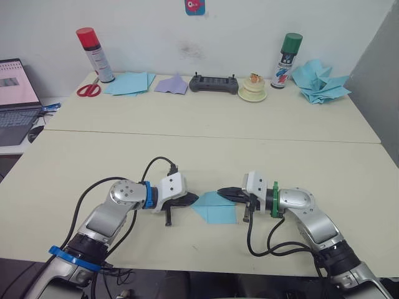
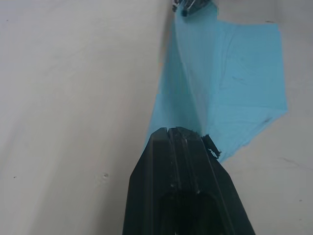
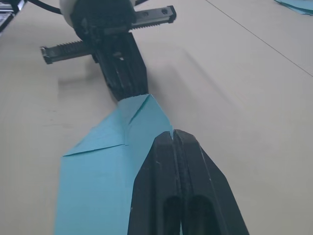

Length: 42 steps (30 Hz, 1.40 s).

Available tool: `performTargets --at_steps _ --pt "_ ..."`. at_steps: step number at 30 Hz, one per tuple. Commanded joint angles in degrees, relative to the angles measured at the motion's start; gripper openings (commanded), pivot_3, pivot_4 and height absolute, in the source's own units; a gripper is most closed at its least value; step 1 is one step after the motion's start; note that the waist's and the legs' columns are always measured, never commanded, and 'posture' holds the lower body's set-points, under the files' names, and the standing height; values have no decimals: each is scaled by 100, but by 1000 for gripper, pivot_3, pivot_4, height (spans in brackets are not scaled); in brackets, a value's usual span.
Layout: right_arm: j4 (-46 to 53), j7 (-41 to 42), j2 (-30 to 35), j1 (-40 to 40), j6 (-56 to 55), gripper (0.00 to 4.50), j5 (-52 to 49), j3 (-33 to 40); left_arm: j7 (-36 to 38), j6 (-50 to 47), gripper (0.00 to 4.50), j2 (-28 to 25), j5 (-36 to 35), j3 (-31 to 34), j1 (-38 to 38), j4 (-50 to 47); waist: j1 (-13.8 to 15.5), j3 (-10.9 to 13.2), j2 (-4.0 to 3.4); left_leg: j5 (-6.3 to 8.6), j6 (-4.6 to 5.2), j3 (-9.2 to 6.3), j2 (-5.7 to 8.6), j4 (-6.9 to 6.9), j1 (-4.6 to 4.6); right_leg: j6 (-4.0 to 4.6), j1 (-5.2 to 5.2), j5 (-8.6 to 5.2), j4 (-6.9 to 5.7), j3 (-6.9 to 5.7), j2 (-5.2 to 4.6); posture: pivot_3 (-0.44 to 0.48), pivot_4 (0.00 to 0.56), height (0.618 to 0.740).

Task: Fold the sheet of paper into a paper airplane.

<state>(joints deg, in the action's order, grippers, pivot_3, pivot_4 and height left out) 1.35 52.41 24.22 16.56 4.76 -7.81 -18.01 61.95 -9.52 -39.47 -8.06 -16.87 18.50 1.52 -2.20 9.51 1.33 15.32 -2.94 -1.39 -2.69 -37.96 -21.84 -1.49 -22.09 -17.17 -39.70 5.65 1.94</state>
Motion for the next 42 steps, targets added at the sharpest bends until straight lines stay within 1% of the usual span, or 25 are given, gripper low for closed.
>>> performTargets --at_steps 1,6,9,12,15,20,24,30,33,38,42 --pt "-146 -147 -27 111 -143 24 175 52 40 -111 0 -282 344 -12 -159 488 -16 0 0 0 0 0 0 0 0 0 0 0 0 0 0 0 150 740" --pt "-379 -195 -61 183 -201 24 444 -60 -6 -69 0 -284 371 9 -112 560 -42 0 -1 0 0 0 0 2 1 1 -2 -1 -1 1 0 0 150 740" --pt "-613 -313 -112 276 -226 24 625 -136 -145 59 0 -138 154 278 9 573 -65 0 -1 0 0 0 0 2 0 1 -1 -1 -1 0 0 0 150 740" --pt "-714 -322 -167 322 -260 24 667 -142 -23 -85 0 -154 -148 490 65 316 -81 1 0 0 0 -1 0 2 -2 2 -3 -1 -2 -1 0 0 150 740" --pt "-772 -308 -202 350 -280 24 700 -134 -9 -169 0 -100 -282 646 179 53 -85 4 1 0 0 0 0 2 -11 1 -11 -1 -1 0 0 0 150 740" --pt "-792 -266 -196 354 -314 24 687 -121 61 -679 0 142 -565 499 18 -620 -85 6 4 0 0 0 0 2 -21 1 -14 -1 6 0 -2 0 150 740" --pt "-748 -237 -175 334 -282 24 661 -105 -168 -565 0 323 -192 226 -130 -498 -94 7 4 0 0 -1 0 4 -20 1 -14 -1 8 1 -2 0 150 740" --pt "-469 -141 -177 240 -72 24 433 -40 -240 -524 0 332 239 -84 -208 -91 -87 7 4 0 0 -1 2 3 -19 1 -10 -1 9 0 -3 0 150 740" --pt "-150 33 -191 159 188 584 71 69 -298 -475 0 394 338 -128 -143 110 -74 7 4 0 0 -2 2 3 -18 1 -8 -1 11 -1 -3 0 150 740" --pt "607 145 -320 164 619 2342 -855 503 -197 -575 0 383 244 -166 -253 -4 -73 6 4 0 0 -3 2 3 -17 0 -7 0 11 0 -3 0 150 740" --pt "850 316 -259 146 798 2342 -888 266 -171 -505 0 325 290 -192 -357 -68 -74 5 3 0 0 -5 1 5 -16 0 -6 -1 14 -3 -3 0 150 740"
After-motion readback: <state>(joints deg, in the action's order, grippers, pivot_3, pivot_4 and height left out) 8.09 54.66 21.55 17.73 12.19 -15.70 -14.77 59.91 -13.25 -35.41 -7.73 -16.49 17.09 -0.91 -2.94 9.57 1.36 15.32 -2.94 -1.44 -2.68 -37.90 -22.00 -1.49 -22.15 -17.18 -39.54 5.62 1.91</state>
